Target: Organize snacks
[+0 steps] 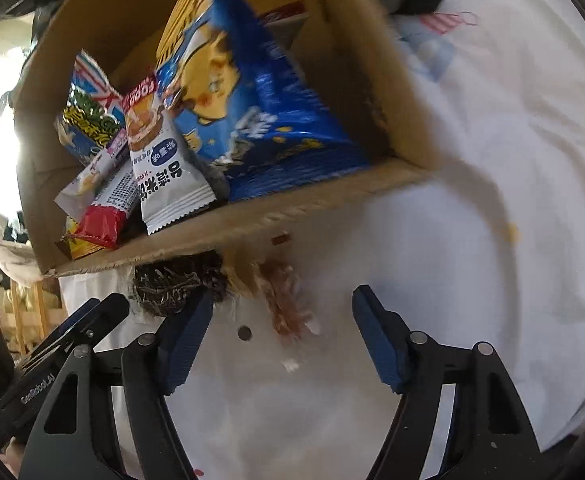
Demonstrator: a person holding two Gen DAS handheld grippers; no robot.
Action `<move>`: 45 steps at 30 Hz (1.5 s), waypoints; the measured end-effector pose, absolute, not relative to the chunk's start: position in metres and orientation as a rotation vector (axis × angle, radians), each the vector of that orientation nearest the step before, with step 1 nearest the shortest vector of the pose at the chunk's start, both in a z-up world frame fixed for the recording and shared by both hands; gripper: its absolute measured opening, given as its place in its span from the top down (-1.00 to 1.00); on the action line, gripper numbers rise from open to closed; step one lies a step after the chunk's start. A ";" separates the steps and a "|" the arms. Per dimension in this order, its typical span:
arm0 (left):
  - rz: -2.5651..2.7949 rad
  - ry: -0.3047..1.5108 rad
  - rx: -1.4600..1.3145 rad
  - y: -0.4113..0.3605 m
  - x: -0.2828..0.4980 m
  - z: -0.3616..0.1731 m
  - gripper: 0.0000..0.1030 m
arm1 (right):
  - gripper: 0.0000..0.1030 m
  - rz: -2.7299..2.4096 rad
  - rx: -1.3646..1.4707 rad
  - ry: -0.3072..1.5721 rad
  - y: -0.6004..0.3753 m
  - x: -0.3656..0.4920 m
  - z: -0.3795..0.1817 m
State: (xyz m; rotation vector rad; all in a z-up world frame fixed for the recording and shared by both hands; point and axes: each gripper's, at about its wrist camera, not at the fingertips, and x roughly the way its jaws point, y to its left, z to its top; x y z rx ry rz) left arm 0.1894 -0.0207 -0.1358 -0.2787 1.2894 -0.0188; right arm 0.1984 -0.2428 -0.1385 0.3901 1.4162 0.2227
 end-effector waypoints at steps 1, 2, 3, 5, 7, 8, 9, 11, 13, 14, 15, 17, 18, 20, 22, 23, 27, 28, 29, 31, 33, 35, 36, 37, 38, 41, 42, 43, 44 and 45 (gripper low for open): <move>-0.021 1.291 -0.283 -0.022 0.191 -0.138 -0.61 | -0.45 0.225 0.385 1.418 -0.240 0.200 -0.139; -0.015 1.293 -0.282 -0.023 0.194 -0.141 -0.61 | -0.45 0.227 0.379 1.418 -0.237 0.201 -0.140; -0.012 1.297 -0.279 -0.024 0.197 -0.144 -0.61 | -0.40 0.230 0.370 1.418 -0.233 0.203 -0.141; -0.002 1.312 -0.283 -0.023 0.200 -0.153 -0.61 | -0.21 0.240 0.345 1.418 -0.225 0.207 -0.144; 0.004 1.322 -0.289 -0.023 0.200 -0.159 -0.58 | 0.04 0.272 0.339 1.425 -0.219 0.207 -0.147; 0.013 1.326 -0.280 -0.024 0.200 -0.160 -0.46 | 0.17 0.293 0.339 1.429 -0.215 0.207 -0.149; 0.022 1.328 -0.268 -0.024 0.199 -0.160 -0.37 | 0.22 0.304 0.335 1.427 -0.212 0.207 -0.150; 0.024 1.335 -0.253 -0.026 0.198 -0.161 -0.24 | 0.36 0.328 0.320 1.423 -0.204 0.202 -0.153; 0.022 1.332 -0.252 -0.025 0.196 -0.161 -0.21 | 0.45 0.344 0.306 1.421 -0.201 0.197 -0.151; 0.022 1.330 -0.242 -0.025 0.194 -0.161 -0.20 | 0.54 0.349 0.295 1.419 -0.198 0.194 -0.150; 0.028 1.329 -0.231 -0.025 0.193 -0.160 -0.20 | 0.60 0.354 0.278 1.419 -0.197 0.191 -0.149; 0.035 1.332 -0.234 -0.020 0.192 -0.154 -0.20 | 0.62 0.381 0.269 1.426 -0.192 0.188 -0.147; 0.044 1.332 -0.239 -0.018 0.188 -0.153 -0.20 | 0.64 0.395 0.258 1.428 -0.189 0.185 -0.146; 0.067 1.336 -0.242 -0.009 0.182 -0.152 -0.20 | 0.65 0.443 0.221 1.440 -0.178 0.171 -0.144; 0.088 1.337 -0.221 0.007 0.176 -0.151 -0.21 | 0.68 0.487 0.188 1.457 -0.167 0.156 -0.143; 0.096 1.340 -0.214 0.009 0.170 -0.150 -0.21 | 0.69 0.519 0.168 1.472 -0.161 0.146 -0.143; 0.134 1.349 -0.236 0.024 0.157 -0.142 -0.22 | 0.69 0.575 0.098 1.485 -0.145 0.117 -0.141; 0.137 1.337 -0.256 0.027 0.156 -0.139 -0.23 | 0.70 0.572 0.104 1.483 -0.144 0.117 -0.138; 0.143 1.329 -0.272 0.031 0.154 -0.136 -0.31 | 0.70 0.565 0.114 1.481 -0.146 0.117 -0.137; 0.164 1.309 -0.322 0.040 0.149 -0.129 -0.51 | 0.72 0.547 0.145 1.464 -0.157 0.113 -0.134; 0.156 1.279 -0.394 0.048 0.144 -0.123 -0.53 | 0.92 0.520 0.186 1.434 -0.173 0.115 -0.127; 0.138 1.277 -0.422 0.048 0.141 -0.121 -0.53 | 0.96 0.482 0.248 1.408 -0.187 0.124 -0.125; 0.127 1.278 -0.432 0.046 0.140 -0.122 -0.54 | 1.00 0.457 0.289 1.393 -0.196 0.126 -0.122; 0.125 1.284 -0.435 0.043 0.139 -0.123 -0.54 | 1.00 0.443 0.309 1.388 -0.200 0.132 -0.126; 0.124 1.295 -0.436 0.038 0.137 -0.125 -0.54 | 1.00 0.430 0.324 1.387 -0.204 0.134 -0.127; 0.100 1.300 -0.420 0.017 0.134 -0.128 -0.54 | 1.00 0.412 0.362 1.392 -0.214 0.136 -0.128; 0.108 1.300 -0.415 0.013 0.132 -0.128 -0.54 | 1.00 0.426 0.374 1.401 -0.216 0.135 -0.128; 0.109 1.297 -0.419 0.009 0.133 -0.127 -0.54 | 1.00 0.451 0.378 1.404 -0.216 0.133 -0.127; 0.107 1.293 -0.432 0.005 0.132 -0.126 -0.54 | 1.00 0.465 0.365 1.402 -0.214 0.131 -0.125; 0.105 1.294 -0.438 0.000 0.132 -0.126 -0.54 | 1.00 0.459 0.332 1.387 -0.215 0.130 -0.122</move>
